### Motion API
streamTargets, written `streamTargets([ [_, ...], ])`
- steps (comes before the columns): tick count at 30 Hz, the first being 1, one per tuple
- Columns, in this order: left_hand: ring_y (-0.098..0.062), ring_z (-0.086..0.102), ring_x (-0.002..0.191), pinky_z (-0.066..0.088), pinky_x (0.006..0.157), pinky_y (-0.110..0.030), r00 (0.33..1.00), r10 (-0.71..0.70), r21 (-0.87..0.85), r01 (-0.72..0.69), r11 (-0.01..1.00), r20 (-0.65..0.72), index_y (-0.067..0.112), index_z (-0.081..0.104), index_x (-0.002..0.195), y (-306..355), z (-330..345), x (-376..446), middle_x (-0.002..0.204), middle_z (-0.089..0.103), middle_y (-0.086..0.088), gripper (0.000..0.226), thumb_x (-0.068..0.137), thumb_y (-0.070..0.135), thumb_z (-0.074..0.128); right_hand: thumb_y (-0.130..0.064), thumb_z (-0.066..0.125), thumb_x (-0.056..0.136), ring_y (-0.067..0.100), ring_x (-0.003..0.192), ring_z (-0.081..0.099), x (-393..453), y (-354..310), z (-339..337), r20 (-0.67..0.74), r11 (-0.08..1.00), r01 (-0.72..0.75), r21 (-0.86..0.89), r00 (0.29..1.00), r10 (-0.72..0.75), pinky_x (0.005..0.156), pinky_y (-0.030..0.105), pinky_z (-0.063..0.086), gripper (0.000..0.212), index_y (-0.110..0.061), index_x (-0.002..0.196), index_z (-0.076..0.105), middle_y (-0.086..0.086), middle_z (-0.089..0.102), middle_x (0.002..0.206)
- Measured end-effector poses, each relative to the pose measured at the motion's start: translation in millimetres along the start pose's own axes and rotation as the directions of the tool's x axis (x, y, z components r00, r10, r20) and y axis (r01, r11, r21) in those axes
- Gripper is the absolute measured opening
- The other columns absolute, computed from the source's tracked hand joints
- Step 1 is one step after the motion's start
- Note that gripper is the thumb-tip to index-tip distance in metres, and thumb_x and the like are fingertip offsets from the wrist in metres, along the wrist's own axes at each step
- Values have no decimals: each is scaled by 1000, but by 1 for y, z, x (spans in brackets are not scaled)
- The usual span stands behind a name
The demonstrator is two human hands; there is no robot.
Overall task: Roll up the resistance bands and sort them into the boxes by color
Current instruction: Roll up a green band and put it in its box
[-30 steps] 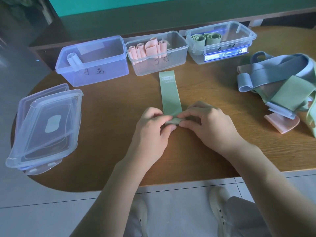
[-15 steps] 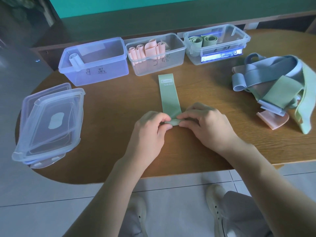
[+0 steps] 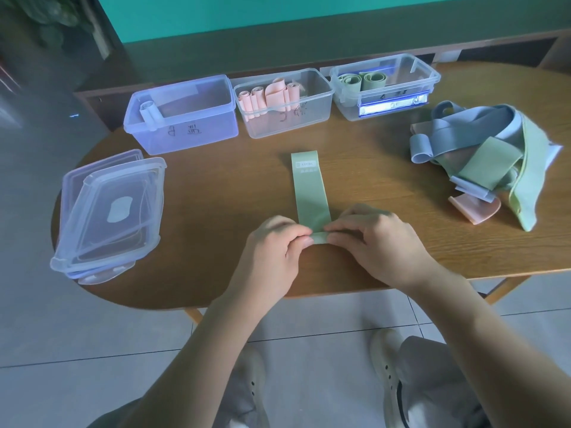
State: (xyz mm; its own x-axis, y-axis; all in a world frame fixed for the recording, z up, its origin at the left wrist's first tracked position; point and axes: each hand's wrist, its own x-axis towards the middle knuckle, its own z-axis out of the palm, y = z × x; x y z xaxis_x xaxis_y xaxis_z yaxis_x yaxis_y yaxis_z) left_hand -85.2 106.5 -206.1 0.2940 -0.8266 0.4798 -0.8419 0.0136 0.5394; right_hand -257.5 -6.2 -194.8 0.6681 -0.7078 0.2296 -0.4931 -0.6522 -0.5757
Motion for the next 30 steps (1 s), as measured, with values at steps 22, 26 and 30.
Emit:
streamTargets([
  [22, -6, 59, 82, 44, 71, -7, 996, -78, -49, 80, 996, 47, 17, 81, 96, -7, -1, 19, 91, 69, 4, 15, 81, 20, 84, -33, 62, 98, -5, 79, 52, 15, 8, 8, -106, 991, 124, 46, 987, -118, 64, 28, 49, 10, -32, 101, 72, -20, 62, 102],
  [26, -8, 59, 84, 47, 72, -11, 997, -63, -39, 64, 997, 35, 15, 82, 98, -11, 1, 22, 92, 70, 1, 16, 83, 21, 82, -43, 67, 92, -11, 76, 51, 15, 8, 3, -42, 991, 132, 28, 990, -131, 61, 19, 41, 13, -35, 102, 71, -23, 58, 104],
  [30, -6, 58, 83, 48, 71, -15, 997, -78, -33, 77, 996, -27, 16, 81, 97, -12, 4, 22, 91, 68, 2, 16, 82, 23, 83, -43, 71, 89, -11, 74, 51, 18, 10, 4, -53, 996, 93, 10, 994, -93, 60, 17, 37, 13, -39, 101, 73, -24, 60, 105],
])
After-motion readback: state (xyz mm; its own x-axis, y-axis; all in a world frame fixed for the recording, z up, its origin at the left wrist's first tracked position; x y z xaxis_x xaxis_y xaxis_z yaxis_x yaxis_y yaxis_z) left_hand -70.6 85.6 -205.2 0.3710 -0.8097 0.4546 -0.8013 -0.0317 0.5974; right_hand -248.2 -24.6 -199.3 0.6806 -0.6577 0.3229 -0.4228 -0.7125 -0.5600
